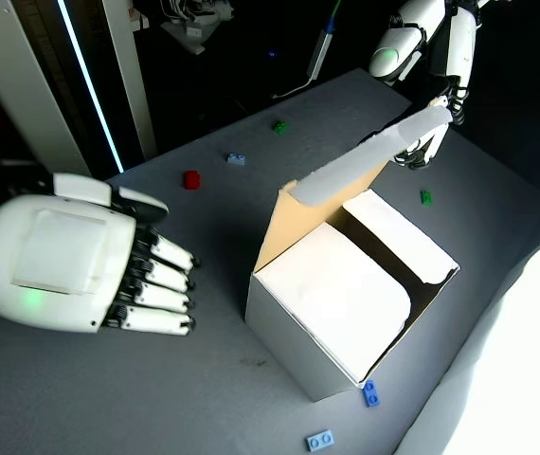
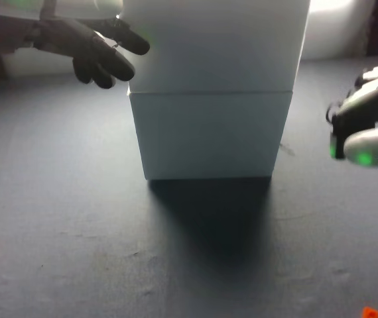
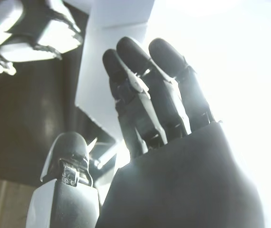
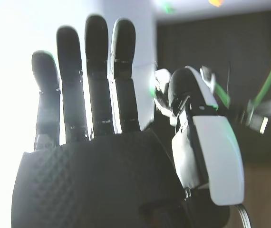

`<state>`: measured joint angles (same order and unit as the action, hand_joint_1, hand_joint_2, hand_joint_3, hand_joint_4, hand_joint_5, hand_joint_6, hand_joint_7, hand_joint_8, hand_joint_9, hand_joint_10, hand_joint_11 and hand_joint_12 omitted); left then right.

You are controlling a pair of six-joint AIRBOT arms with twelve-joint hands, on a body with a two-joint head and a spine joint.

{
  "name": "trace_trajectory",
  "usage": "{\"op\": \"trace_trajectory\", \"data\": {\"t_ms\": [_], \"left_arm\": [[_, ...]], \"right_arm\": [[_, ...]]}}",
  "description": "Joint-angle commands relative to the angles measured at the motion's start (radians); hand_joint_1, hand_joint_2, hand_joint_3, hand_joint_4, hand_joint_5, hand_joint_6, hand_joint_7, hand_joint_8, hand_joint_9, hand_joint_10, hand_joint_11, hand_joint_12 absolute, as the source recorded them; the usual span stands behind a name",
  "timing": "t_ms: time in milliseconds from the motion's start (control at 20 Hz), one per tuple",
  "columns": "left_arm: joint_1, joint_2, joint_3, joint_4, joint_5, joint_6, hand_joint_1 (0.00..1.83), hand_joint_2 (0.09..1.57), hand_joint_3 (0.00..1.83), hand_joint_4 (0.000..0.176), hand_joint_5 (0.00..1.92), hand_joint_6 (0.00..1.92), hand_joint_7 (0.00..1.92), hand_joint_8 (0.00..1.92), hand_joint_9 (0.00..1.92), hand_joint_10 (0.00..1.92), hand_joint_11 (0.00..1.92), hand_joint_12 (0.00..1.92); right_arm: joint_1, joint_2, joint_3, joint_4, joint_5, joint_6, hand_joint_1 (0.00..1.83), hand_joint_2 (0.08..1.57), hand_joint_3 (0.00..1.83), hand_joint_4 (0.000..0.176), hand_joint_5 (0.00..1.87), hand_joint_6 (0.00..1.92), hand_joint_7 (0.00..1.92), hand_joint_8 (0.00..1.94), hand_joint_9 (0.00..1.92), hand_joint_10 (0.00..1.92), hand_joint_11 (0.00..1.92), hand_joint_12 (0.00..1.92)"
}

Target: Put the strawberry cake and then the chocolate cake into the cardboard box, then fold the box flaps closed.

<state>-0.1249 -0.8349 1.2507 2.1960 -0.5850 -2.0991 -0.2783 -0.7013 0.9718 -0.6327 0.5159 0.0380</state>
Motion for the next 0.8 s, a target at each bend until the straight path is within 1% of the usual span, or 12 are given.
{"op": "trace_trajectory", "data": {"t_ms": [0, 100, 150, 250, 350, 500, 600, 650, 750], "left_arm": [[-0.019, 0.002, 0.001, -0.072, 0.049, -0.008, 0.19, 1.26, 0.0, 0.0, 0.68, 0.0, 0.93, 0.0, 0.66, 0.89, 0.32, 1.6], [-0.02, -0.01, 0.003, -0.097, 0.057, 0.011, 0.2, 1.26, 0.0, 0.0, 0.68, 0.0, 0.93, 0.0, 0.66, 0.89, 0.32, 1.6], [-0.02, -0.015, 0.004, -0.1, 0.059, 0.016, 0.2, 1.26, 0.0, 0.0, 0.67, 0.0, 0.93, 0.0, 0.66, 0.89, 0.31, 1.6], [-0.02, -0.018, 0.011, -0.101, 0.059, 0.016, 0.19, 1.26, 0.0, 0.0, 0.68, 0.0, 0.93, 0.0, 0.67, 0.88, 0.32, 1.59], [-0.021, -0.017, 0.026, -0.097, 0.041, 0.014, 0.18, 1.26, 0.0, 0.0, 0.68, 0.0, 0.93, 0.0, 0.66, 0.88, 0.33, 1.59], [-0.041, -0.006, 0.04, -0.056, -0.001, 0.003, 0.18, 1.26, 0.0, 0.0, 0.67, 0.0, 0.93, 0.0, 0.66, 0.88, 0.32, 1.59], [-0.051, -0.003, 0.047, -0.052, -0.033, 0.0, 0.19, 1.27, 0.0, 0.0, 0.68, 0.0, 0.93, 0.0, 0.66, 0.87, 0.32, 1.59], [-0.066, -0.001, 0.051, -0.046, -0.049, -0.001, 0.18, 1.27, 0.0, 0.0, 0.67, 0.0, 0.93, 0.0, 0.66, 0.88, 0.32, 1.6], [-0.118, 0.0, 0.066, 0.004, -0.108, -0.011, 0.18, 1.27, 0.0, 0.0, 0.66, 0.0, 0.92, 0.0, 0.66, 0.88, 0.31, 1.6]], "right_arm": [[0.009, 0.011, -0.002, 0.046, 0.071, 0.009, 0.08, 1.31, 0.0, 0.0, 0.7, 0.94, 0.77, 0.99, 0.58, 1.28, 0.26, 1.79], [0.006, 0.019, 0.01, 0.101, 0.021, -0.009, 0.06, 1.31, 0.0, 0.0, 0.69, 0.94, 0.77, 0.99, 0.58, 1.28, 0.26, 1.79], [0.006, 0.024, 0.026, 0.137, -0.013, -0.022, 0.09, 1.3, 0.0, 0.0, 0.7, 0.94, 0.77, 0.99, 0.58, 1.29, 0.27, 1.8], [0.011, 0.035, 0.053, 0.148, -0.052, -0.051, 0.09, 1.3, 0.0, 0.0, 0.7, 0.96, 0.77, 1.0, 0.58, 1.29, 0.27, 1.8], [0.014, 0.044, 0.078, 0.154, -0.09, -0.092, 0.09, 1.3, 0.0, 0.0, 0.67, 1.01, 0.76, 1.02, 0.57, 1.3, 0.25, 1.81], [0.016, 0.046, 0.106, 0.204, -0.102, -0.155, 0.08, 1.31, 0.0, 0.0, 0.68, 1.02, 0.76, 1.03, 0.57, 1.3, 0.26, 1.8], [0.019, 0.045, 0.108, 0.215, -0.102, -0.179, 0.08, 1.31, 0.0, 0.0, 0.66, 1.04, 0.74, 1.05, 0.55, 1.32, 0.23, 1.82], [0.02, 0.045, 0.108, 0.215, -0.102, -0.18, 0.08, 1.31, 0.0, 0.0, 0.66, 1.02, 0.74, 1.05, 0.56, 1.32, 0.24, 1.81], [0.02, 0.044, 0.108, 0.215, -0.102, -0.191, 0.1, 1.31, 0.0, 0.0, 0.68, 0.99, 0.75, 1.04, 0.56, 1.31, 0.25, 1.81]]}}
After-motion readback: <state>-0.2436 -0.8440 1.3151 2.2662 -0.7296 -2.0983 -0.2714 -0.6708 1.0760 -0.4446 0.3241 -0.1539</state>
